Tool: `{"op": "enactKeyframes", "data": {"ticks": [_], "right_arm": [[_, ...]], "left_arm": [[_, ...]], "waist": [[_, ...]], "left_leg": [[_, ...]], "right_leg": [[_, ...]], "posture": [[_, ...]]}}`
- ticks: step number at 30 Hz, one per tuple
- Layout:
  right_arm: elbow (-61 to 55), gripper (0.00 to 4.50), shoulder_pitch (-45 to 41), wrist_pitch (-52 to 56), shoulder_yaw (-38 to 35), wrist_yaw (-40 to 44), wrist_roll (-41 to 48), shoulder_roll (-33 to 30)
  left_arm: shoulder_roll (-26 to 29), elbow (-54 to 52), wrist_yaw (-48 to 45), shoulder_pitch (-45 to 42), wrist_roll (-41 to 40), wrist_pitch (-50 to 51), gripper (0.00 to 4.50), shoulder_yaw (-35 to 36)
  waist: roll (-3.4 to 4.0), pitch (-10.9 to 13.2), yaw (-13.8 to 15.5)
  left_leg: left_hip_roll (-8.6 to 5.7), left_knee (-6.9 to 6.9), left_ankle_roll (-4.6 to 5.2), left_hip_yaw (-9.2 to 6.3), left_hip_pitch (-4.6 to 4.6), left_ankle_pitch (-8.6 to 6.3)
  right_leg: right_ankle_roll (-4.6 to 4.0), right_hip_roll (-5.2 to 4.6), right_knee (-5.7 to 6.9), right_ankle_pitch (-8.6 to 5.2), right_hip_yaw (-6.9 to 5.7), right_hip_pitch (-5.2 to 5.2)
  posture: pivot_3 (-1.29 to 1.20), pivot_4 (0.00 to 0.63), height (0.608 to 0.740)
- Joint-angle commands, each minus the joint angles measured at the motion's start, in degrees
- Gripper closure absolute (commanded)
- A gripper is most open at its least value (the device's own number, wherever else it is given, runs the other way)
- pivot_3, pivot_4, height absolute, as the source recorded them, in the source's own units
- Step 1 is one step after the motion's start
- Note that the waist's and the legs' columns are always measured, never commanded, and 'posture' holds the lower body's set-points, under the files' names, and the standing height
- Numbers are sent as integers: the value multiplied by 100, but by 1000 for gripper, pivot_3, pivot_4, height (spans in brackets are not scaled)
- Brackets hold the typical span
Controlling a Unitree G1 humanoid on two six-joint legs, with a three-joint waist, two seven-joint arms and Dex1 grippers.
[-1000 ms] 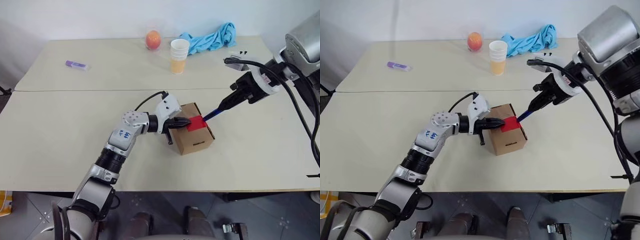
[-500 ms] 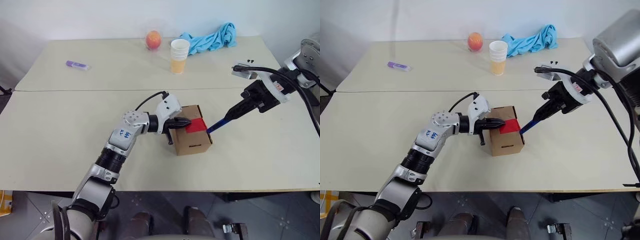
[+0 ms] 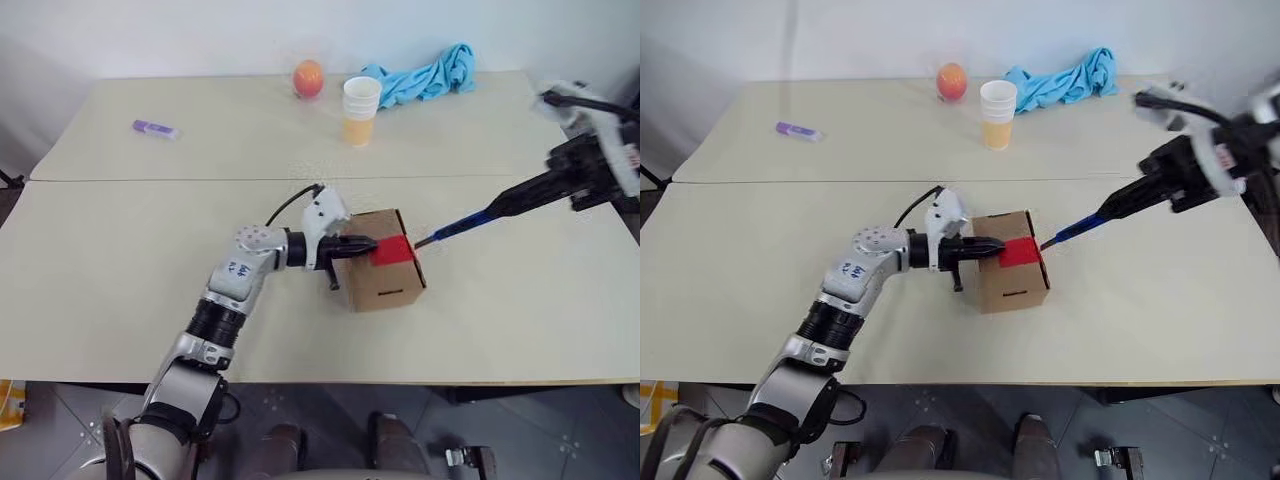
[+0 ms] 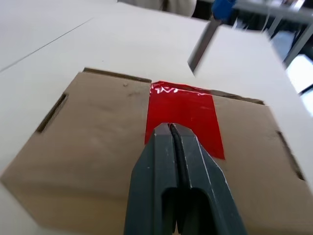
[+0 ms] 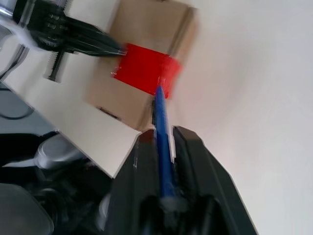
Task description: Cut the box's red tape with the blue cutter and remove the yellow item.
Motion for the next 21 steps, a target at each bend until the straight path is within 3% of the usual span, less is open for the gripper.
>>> {"op": "enactKeyframes", "data": {"ticks": [1, 5, 8, 10, 11, 14, 18, 21], "right_arm": [[-234, 4318, 786, -536, -1101, 35, -144, -400], [-407, 4318, 2597, -1734, -2361, -59, -352, -667], [-134, 4318, 4337, -3306, -3925, -802, -696, -16], [-99, 4318, 5043, -3960, -4681, -1231, -886, 473], [-133, 4318, 5257, -4128, -4898, -1373, -963, 636], [97, 4318, 6501, -6726, -5187, -2200, -2234, 1460], [182, 4318, 7039, -7553, -5471, -2738, -2684, 2188], [46, 3366, 7232, -7410, -5677, -2645, -2443, 2501]], "left_arm": [[214, -370, -218, 8, -415, 87, 4473, 399], [465, -460, -276, 71, -611, 162, 4473, 668], [806, -684, -330, 306, -715, 335, 4473, 827], [975, -793, -312, 467, -711, 420, 4473, 839], [1024, -825, -300, 523, -713, 438, 4473, 834], [1231, -1001, -113, 964, -583, 541, 4473, 798], [1214, -1225, 168, 1264, -615, 608, 4473, 820], [1136, -1306, 327, 1358, -637, 613, 4500, 817]], "waist": [[-1, 1, 3], [-1, 1, 0], [-11, -5, -6], [-10, -7, -21], [-5, -10, -25], [-6, -15, -30], [0, -17, -46], [0, -17, -39]], "left_leg": [[0, 1, 0, 5, -1, 0], [2, 3, 1, 9, 1, 0], [4, 5, 2, 12, 5, 0], [4, 8, 2, 15, 15, 0], [6, 9, 2, 19, 17, 0], [9, 8, 2, 20, 20, 2], [6, 11, 1, 21, 28, 3], [8, 20, 1, 25, 30, 10]], "right_leg": [[0, 1, 3, 0, 0, -1], [-1, -2, 8, 1, -4, -2], [-3, -1, 12, 3, -8, 0], [-9, -1, 13, 9, -12, 9], [-8, -3, 15, 9, -8, 6], [-8, 0, 19, 9, -8, 3], [-8, -2, 19, 11, -9, 10], [-4, -1, 14, 23, -6, 19]], "posture": [[0, 150, 740], [0, 150, 740], [0, 150, 740], [0, 150, 740], [0, 150, 740], [0, 150, 740], [0, 150, 740], [0, 150, 740]]}}
